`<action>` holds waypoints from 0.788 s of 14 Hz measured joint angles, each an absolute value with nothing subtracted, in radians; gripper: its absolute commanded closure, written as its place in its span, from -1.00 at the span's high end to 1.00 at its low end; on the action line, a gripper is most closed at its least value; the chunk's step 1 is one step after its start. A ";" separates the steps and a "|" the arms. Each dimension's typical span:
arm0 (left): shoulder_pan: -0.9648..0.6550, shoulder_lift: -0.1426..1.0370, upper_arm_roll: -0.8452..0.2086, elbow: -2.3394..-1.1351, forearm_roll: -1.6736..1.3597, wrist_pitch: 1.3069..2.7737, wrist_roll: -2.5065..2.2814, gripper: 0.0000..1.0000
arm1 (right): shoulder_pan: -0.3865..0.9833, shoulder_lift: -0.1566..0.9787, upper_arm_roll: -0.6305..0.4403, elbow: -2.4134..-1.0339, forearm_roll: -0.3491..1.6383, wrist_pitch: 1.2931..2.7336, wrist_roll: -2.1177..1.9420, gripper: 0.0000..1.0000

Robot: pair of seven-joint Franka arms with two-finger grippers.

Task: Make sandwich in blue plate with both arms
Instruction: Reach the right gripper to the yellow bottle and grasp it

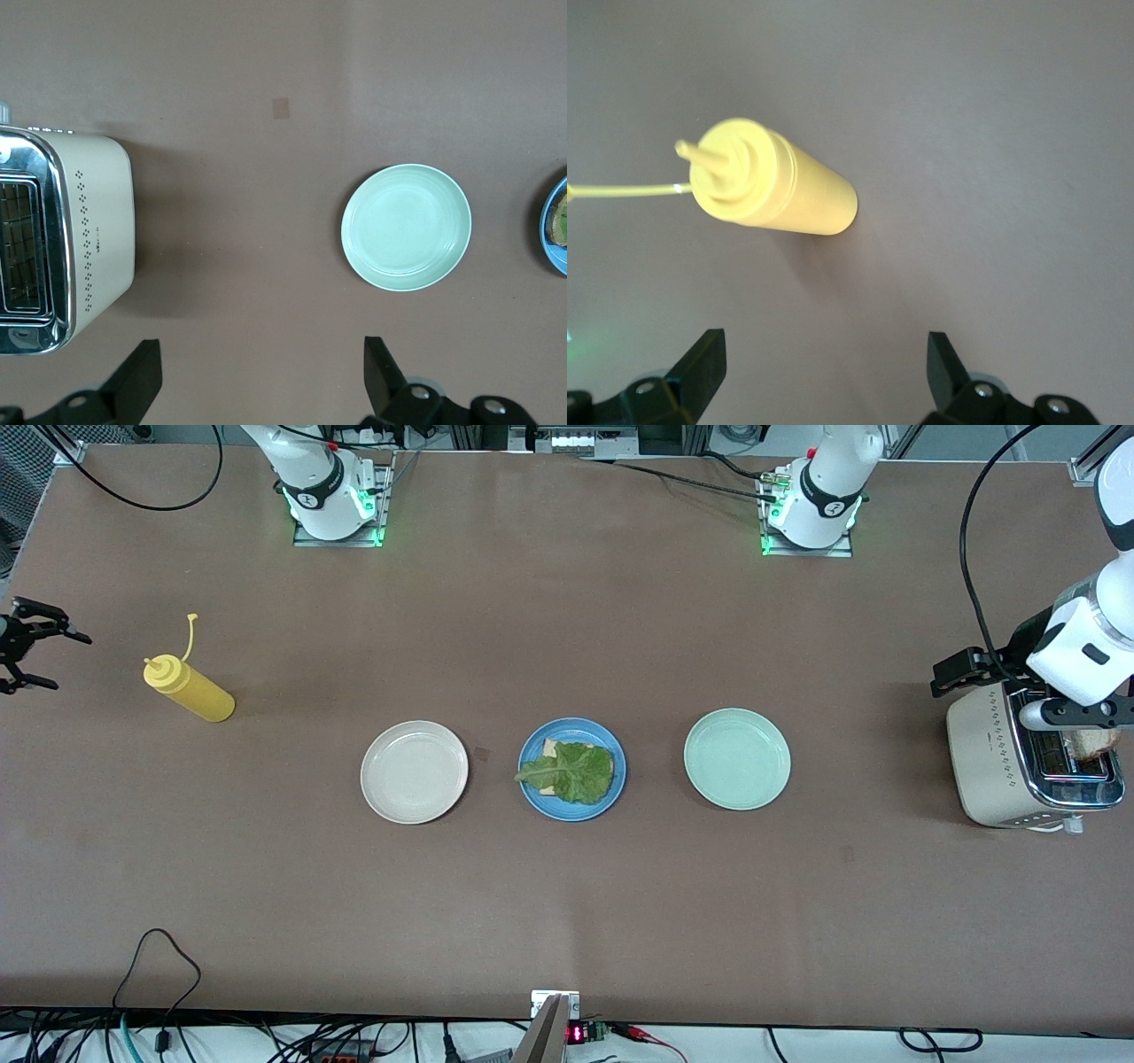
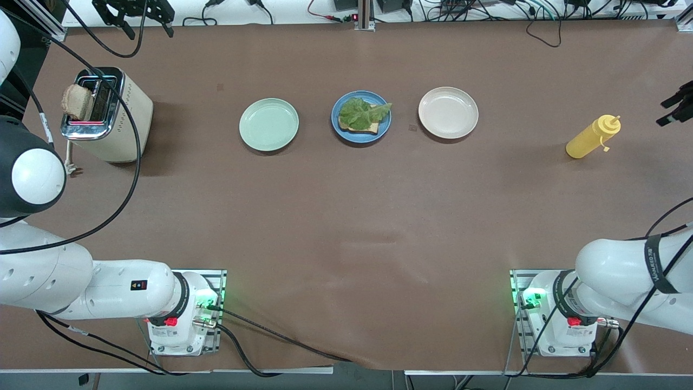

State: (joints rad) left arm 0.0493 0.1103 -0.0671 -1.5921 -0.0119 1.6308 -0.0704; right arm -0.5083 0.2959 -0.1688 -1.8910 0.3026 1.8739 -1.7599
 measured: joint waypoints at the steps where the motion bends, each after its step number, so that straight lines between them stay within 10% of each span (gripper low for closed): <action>1: 0.049 0.110 -0.067 -1.592 -0.012 1.631 -0.070 1.00 | -0.521 0.324 -0.168 -1.891 0.335 1.876 -1.837 1.00; 11: 0.051 0.110 -0.067 -1.592 -0.012 1.631 -0.070 1.00 | -0.670 0.585 -0.165 -1.898 0.677 1.779 -2.486 1.00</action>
State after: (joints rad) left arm 0.0513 0.1103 -0.0667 -1.5923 -0.0118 1.6308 -0.0705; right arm -0.6700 0.5849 -0.1647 -1.8976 0.6772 1.7791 -2.4856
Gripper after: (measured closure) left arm 0.000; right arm 0.000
